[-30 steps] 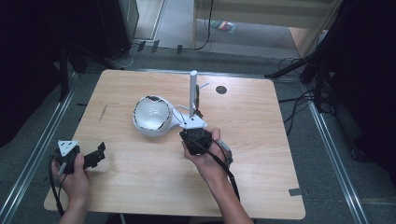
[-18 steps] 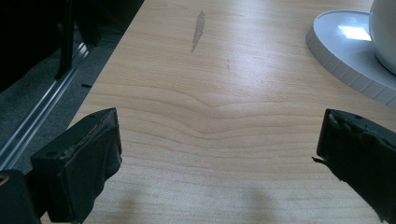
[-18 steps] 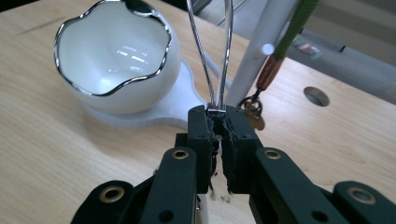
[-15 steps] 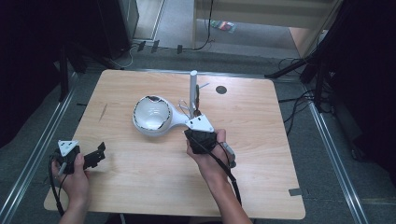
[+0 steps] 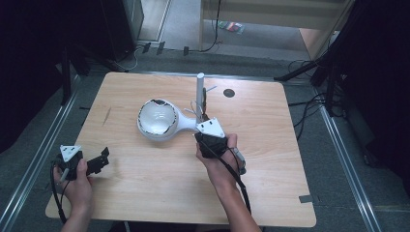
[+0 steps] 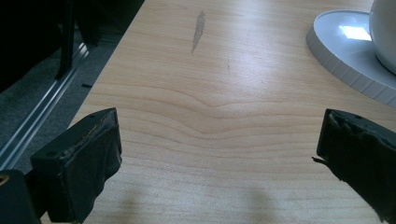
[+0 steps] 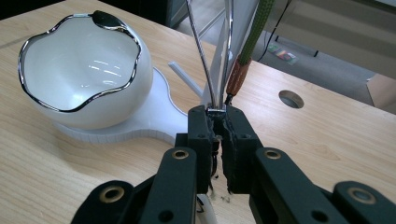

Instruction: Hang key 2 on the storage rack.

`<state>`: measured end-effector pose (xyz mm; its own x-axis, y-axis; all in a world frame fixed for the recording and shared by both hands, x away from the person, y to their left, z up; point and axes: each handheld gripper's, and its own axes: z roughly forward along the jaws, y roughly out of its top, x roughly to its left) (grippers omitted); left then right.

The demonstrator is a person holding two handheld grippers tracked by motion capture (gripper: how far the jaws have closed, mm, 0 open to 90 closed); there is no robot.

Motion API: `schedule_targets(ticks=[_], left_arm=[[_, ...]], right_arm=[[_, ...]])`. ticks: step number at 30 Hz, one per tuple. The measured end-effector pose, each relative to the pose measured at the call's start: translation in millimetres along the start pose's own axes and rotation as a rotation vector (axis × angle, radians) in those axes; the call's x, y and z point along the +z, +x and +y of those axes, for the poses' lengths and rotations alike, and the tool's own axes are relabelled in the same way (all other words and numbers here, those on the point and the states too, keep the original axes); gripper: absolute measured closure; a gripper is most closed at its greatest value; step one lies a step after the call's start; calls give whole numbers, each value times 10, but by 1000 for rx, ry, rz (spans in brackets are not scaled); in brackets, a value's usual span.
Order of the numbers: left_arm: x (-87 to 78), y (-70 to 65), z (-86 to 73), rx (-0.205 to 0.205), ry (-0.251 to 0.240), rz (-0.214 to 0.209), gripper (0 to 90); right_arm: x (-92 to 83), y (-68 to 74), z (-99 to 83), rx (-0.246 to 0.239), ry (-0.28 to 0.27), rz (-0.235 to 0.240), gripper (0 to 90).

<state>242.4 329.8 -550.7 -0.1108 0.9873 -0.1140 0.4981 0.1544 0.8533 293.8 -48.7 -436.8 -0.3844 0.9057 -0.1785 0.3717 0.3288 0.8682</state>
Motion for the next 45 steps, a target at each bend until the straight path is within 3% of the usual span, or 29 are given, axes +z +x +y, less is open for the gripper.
schedule_targets(ticks=[45], left_arm=[[3,2,-1,-5,-3,-2,1]], right_arm=[[375,-93,-208,68,95,-9,837]])
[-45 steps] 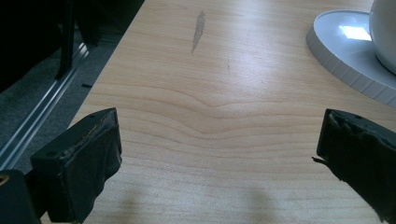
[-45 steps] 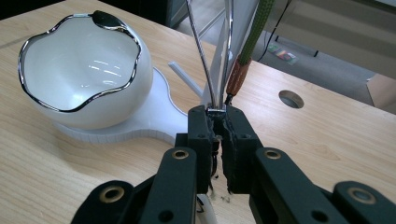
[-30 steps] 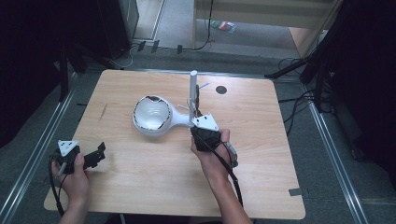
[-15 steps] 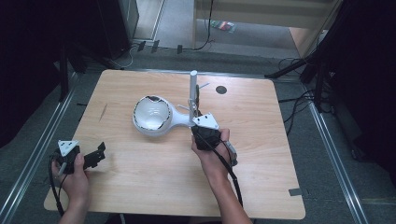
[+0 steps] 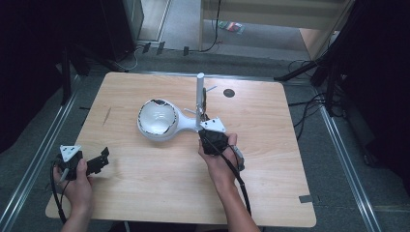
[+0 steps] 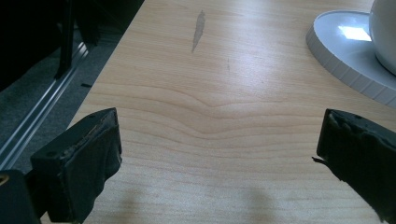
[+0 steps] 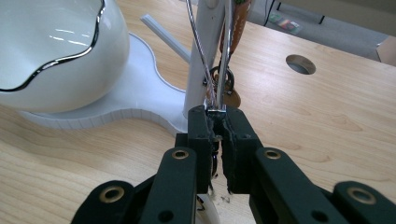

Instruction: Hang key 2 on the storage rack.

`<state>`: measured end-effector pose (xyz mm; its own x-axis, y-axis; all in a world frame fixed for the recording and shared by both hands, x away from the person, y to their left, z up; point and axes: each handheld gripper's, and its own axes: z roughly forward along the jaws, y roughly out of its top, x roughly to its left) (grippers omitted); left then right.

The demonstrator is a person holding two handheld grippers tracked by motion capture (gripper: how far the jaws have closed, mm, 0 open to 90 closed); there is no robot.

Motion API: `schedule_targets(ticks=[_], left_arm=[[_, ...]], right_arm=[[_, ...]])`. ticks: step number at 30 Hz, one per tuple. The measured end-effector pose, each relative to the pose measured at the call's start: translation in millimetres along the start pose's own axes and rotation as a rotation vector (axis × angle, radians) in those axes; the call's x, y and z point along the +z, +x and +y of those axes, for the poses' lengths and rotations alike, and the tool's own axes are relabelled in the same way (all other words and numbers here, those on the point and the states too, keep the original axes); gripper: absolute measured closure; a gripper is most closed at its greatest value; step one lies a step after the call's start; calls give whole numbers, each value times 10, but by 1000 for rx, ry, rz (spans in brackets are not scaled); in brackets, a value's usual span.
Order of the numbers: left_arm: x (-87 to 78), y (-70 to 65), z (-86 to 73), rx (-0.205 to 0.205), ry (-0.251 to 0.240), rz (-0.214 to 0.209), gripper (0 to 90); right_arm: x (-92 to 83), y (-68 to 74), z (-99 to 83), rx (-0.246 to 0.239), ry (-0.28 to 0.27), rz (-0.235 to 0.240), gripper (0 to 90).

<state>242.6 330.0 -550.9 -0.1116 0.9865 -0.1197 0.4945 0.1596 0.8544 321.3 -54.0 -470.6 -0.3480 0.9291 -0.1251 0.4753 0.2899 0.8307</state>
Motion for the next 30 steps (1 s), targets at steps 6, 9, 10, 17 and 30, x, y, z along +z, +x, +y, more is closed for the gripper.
schedule_targets(ticks=[6,9,10,17,30], left_arm=[[0,0,0,0,0,0,1],[0,0,0,0,0,0,1],[0,0,0,0,1,0,1],[0,2,0,-2,1,-1,1],[0,-1,1,2,4,2,1]], right_arm=[[56,-11,-14,7,4,-3,837],[80,-8,-15,11,9,-2,837],[93,-8,-17,12,11,-4,837],[174,4,-39,18,25,-2,836],[132,-102,-59,53,-39,53,451]])
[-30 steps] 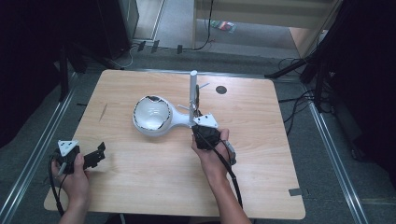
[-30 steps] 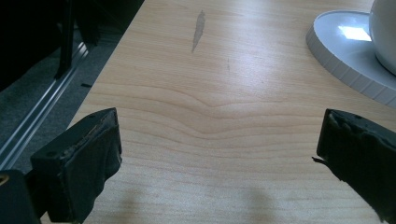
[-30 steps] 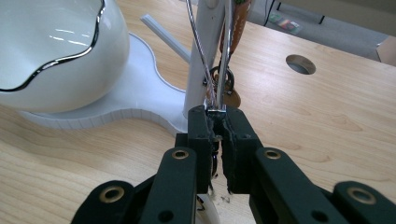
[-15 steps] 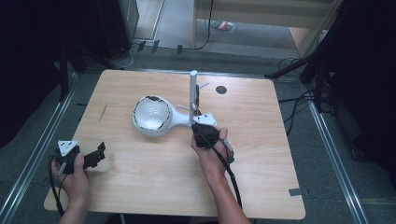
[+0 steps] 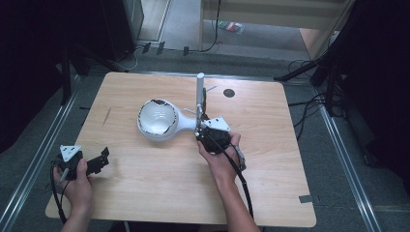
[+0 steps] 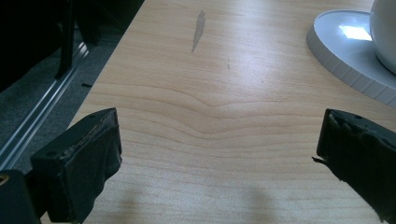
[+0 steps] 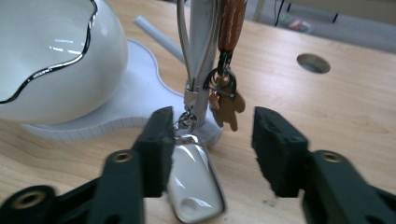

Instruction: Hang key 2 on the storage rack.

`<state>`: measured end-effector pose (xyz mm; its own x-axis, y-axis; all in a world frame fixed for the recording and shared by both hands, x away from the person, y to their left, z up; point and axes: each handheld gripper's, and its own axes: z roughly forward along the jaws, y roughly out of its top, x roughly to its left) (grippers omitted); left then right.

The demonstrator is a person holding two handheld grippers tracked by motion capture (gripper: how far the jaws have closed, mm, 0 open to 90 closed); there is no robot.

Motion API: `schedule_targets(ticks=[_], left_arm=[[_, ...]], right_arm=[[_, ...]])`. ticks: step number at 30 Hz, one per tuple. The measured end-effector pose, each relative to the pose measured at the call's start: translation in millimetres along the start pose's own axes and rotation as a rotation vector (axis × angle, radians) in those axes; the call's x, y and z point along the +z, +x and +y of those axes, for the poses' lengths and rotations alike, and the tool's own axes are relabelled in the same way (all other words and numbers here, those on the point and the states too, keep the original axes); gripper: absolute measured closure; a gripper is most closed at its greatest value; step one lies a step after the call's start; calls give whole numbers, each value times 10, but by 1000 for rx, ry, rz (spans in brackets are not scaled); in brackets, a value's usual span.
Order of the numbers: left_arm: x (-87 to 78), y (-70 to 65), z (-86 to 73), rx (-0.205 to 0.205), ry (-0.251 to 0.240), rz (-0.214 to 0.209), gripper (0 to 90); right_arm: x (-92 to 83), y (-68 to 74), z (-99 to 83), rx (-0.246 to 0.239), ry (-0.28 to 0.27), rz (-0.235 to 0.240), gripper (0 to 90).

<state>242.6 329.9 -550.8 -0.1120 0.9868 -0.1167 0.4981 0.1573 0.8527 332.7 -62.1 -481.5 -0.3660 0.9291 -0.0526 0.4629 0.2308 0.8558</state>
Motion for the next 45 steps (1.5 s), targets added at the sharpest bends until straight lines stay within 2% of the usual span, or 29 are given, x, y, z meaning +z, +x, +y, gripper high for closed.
schedule_targets(ticks=[4,7,10,12,18,27,30,45], left_arm=[[0,-5,1,3,1,3,1],[0,-10,1,7,-2,1,1],[2,-16,3,9,-1,3,1],[3,-21,2,11,-3,1,1],[3,-36,3,24,-2,4,1],[3,-47,2,36,-1,9,1],[4,-58,1,42,-1,11,1],[3,-77,-2,62,-2,16,1]], right_arm=[[-57,-79,-3,-18,-34,40,307],[-131,-129,9,14,-44,66,180],[-217,-145,19,21,-56,60,83],[-251,-135,8,-1,-53,36,0],[-336,-192,-24,14,-73,42,0],[-410,-321,-100,40,-67,40,0],[-442,-381,-118,62,-68,36,0],[-572,-640,-279,83,-58,-7,0]])
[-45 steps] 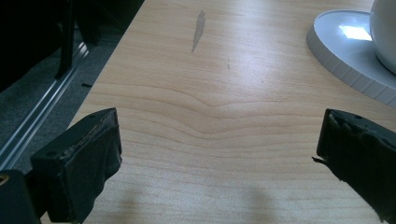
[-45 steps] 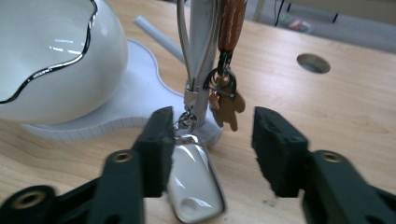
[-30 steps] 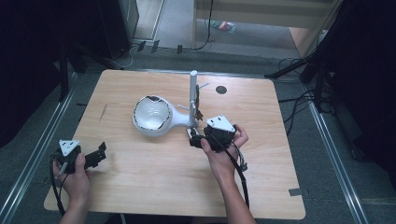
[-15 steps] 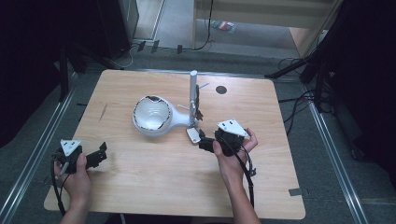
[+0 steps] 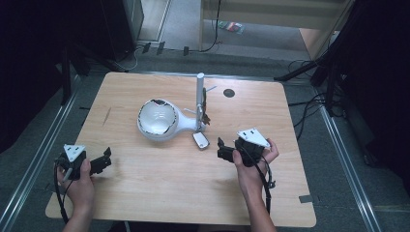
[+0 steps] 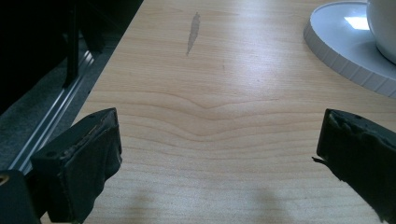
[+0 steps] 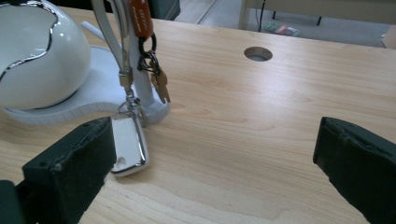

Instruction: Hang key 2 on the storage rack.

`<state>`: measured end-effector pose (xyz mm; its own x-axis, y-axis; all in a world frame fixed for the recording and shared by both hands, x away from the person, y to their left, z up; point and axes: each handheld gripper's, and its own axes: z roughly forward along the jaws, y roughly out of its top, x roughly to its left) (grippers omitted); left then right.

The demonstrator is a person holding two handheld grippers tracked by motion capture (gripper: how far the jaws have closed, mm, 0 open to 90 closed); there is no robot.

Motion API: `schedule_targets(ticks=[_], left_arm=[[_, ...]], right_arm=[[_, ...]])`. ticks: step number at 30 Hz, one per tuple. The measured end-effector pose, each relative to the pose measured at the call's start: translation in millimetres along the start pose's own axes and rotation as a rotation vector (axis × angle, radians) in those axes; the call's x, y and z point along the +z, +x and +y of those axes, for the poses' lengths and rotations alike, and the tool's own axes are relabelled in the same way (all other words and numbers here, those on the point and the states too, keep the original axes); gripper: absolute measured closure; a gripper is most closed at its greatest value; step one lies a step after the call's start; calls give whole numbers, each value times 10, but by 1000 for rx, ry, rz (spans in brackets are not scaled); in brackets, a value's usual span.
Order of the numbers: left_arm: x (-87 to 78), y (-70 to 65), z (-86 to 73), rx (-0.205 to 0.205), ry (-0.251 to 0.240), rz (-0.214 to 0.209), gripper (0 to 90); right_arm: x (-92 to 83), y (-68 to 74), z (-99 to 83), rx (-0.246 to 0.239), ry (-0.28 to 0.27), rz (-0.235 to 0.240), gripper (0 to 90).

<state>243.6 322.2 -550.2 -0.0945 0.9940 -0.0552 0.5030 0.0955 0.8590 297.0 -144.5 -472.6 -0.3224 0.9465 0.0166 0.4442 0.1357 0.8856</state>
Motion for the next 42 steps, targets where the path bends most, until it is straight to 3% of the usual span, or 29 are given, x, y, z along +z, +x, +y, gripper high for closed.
schedule_targets(ticks=[22,32,42], left_arm=[[-4,-10,-1,8,1,4,1],[-3,-1,-1,5,0,-2,1],[-2,4,-2,-8,-4,-1,1]], right_arm=[[-129,-363,-194,15,22,-78,0],[-134,-620,-353,56,31,-85,0],[-225,-839,-528,66,57,-114,0]])
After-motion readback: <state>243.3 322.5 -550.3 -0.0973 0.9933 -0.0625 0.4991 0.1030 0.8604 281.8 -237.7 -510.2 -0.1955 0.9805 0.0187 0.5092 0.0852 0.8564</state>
